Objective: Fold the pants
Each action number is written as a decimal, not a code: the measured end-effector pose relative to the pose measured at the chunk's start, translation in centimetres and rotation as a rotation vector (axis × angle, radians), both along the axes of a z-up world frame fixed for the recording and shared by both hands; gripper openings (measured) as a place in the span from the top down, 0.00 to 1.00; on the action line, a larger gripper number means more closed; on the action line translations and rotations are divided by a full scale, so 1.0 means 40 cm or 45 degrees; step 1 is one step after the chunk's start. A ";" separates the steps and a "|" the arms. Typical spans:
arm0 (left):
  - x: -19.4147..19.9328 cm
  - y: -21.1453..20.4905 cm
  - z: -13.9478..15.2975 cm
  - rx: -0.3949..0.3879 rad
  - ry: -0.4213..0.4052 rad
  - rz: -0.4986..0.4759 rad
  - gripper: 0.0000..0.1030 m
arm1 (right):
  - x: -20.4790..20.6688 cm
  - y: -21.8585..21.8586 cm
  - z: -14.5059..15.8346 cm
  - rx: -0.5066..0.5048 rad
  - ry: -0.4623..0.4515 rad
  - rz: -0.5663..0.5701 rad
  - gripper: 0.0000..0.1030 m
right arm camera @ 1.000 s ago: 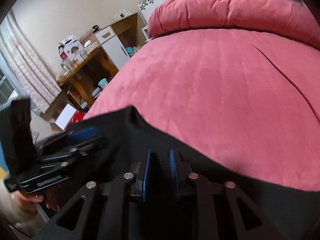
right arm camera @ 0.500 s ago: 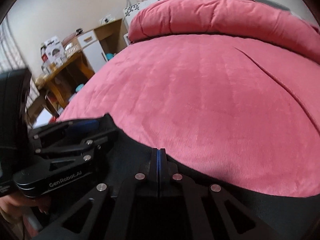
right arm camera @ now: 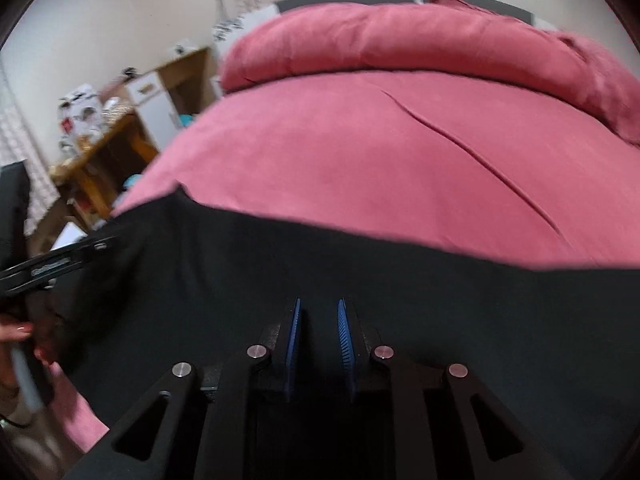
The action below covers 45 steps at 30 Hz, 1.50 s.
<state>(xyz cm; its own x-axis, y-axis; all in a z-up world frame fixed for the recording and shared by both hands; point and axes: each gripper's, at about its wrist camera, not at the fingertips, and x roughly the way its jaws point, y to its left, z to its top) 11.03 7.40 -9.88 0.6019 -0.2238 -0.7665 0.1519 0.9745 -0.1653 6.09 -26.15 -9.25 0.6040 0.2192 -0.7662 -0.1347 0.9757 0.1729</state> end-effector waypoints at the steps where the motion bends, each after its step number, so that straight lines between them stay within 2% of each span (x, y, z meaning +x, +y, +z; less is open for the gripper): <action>1: -0.009 -0.012 -0.015 0.048 0.019 -0.008 0.52 | -0.007 -0.027 -0.013 0.005 0.011 -0.040 0.81; 3: -0.009 -0.027 -0.042 0.129 0.042 -0.019 0.52 | -0.008 -0.074 -0.030 0.024 0.029 -0.121 0.81; 6: -0.019 -0.045 -0.047 0.205 0.019 -0.035 0.52 | -0.024 -0.125 -0.001 0.103 0.017 -0.203 0.80; 9: -0.017 -0.039 -0.041 0.176 0.049 -0.010 0.52 | -0.060 -0.174 0.036 0.064 -0.040 -0.274 0.60; 11: -0.021 -0.029 -0.034 0.134 0.064 0.017 0.52 | -0.089 -0.239 0.048 0.113 -0.050 -0.362 0.59; 15: -0.047 -0.007 -0.026 0.082 0.073 0.070 0.52 | -0.190 -0.404 0.071 0.210 -0.083 -0.669 0.59; 17: -0.053 -0.006 -0.029 0.108 0.068 0.067 0.52 | -0.266 -0.498 0.088 0.246 -0.164 -0.858 0.59; 20: -0.062 -0.013 -0.035 0.156 0.054 0.042 0.52 | -0.346 -0.630 0.087 0.291 -0.174 -1.099 0.59; 25: -0.056 -0.019 -0.043 0.172 0.058 0.047 0.52 | -0.418 -0.808 0.040 0.501 -0.136 -1.328 0.59; 27: -0.053 -0.020 -0.044 0.177 0.062 0.041 0.52 | -0.419 -0.849 0.022 0.576 -0.136 -1.363 0.59; 30: -0.047 -0.021 -0.042 0.180 0.074 0.034 0.52 | -0.432 -0.889 -0.008 0.763 -0.084 -1.425 0.59; 31: -0.046 -0.018 -0.041 0.175 0.080 0.032 0.52 | -0.446 -0.889 -0.004 0.822 -0.117 -1.437 0.59; 34: -0.043 -0.013 -0.043 0.162 0.085 0.037 0.52 | -0.484 -0.868 0.017 0.825 -0.156 -1.457 0.58; 36: -0.039 -0.015 -0.046 0.165 0.084 0.045 0.51 | -0.502 -0.863 0.025 0.877 -0.208 -1.425 0.58; 40: -0.035 -0.016 -0.048 0.162 0.087 0.051 0.50 | -0.470 -0.885 0.020 0.901 -0.219 -1.383 0.59; 41: -0.035 -0.016 -0.048 0.162 0.087 0.050 0.50 | -0.460 -0.899 0.010 0.897 -0.195 -1.380 0.60; 42: -0.034 -0.016 -0.048 0.163 0.086 0.045 0.50 | -0.437 -0.910 -0.005 0.889 -0.142 -1.391 0.67; 43: -0.034 -0.016 -0.048 0.164 0.087 0.040 0.50 | -0.426 -0.916 -0.018 0.915 -0.114 -1.402 0.79; 45: -0.034 -0.015 -0.048 0.164 0.090 0.033 0.50 | -0.424 -0.914 -0.003 0.934 -0.163 -1.377 0.86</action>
